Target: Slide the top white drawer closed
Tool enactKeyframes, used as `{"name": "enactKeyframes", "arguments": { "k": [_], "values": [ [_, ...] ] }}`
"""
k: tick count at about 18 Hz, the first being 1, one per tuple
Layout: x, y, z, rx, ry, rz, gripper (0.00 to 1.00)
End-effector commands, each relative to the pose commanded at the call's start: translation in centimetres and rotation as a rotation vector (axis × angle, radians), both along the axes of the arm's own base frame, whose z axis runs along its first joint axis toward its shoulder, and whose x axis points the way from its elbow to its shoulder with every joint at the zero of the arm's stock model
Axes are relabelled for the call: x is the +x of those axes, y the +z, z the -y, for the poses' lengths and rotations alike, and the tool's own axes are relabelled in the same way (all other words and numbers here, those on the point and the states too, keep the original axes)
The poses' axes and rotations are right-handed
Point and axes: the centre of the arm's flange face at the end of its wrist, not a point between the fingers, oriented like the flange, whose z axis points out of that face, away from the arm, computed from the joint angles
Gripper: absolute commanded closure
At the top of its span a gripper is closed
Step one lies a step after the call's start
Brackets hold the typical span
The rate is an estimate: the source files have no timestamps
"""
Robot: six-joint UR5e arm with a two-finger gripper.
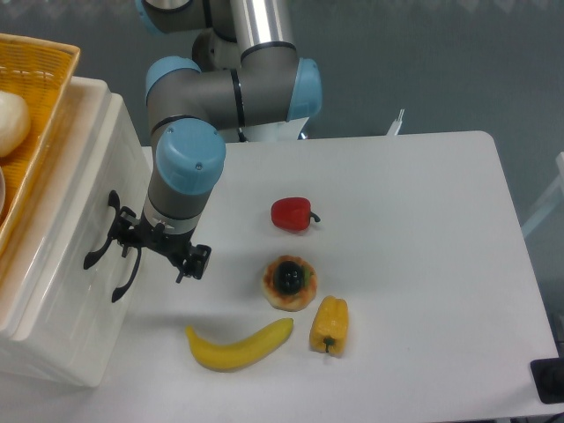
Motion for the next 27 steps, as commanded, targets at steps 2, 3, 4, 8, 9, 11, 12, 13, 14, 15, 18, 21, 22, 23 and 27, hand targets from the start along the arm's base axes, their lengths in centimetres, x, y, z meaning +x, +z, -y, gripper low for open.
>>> {"name": "enactKeyframes", "arguments": {
  "k": [2,3,4,8,9,11,12,13,14,15,18,21,22,23,27],
  "values": [
    [-2.1,0.8,0.8,0.033,-0.062,-0.037,0.0],
    [-3.3,1.9,1.5,0.053,-0.076,-0.062,0.0],
    [-4.7,3.1,2.4,0.072,-0.078,-0.085,0.0],
    [-8.2,5.7,5.1,0.046,-0.092,-0.211,0.0],
    [-8.8,6.0,5.9,0.011,-0.109,-0.261,0.0],
    [-9.3,7.0,6.9,-0.036,-0.203,-0.349,0.0],
    [-9.9,7.4,7.6,-0.046,-0.242,-0.377,0.0],
    [-10.4,8.0,8.3,-0.046,-0.275,-0.397,0.0],
    [-10.7,8.4,8.9,-0.044,-0.298,-0.411,0.0],
    [-11.1,8.7,9.4,-0.043,-0.316,-0.419,0.0],
    [-12.4,9.4,10.9,-0.044,-0.348,-0.441,0.0],
    [-14.3,10.2,13.2,-0.052,-0.392,-0.472,0.0],
    [-14.7,10.5,14.2,-0.056,-0.416,-0.485,0.0],
    [-15.3,10.5,15.3,-0.064,-0.439,-0.492,0.0],
    [-17.2,10.8,18.7,-0.074,-0.499,-0.513,0.0]
  ]
}}
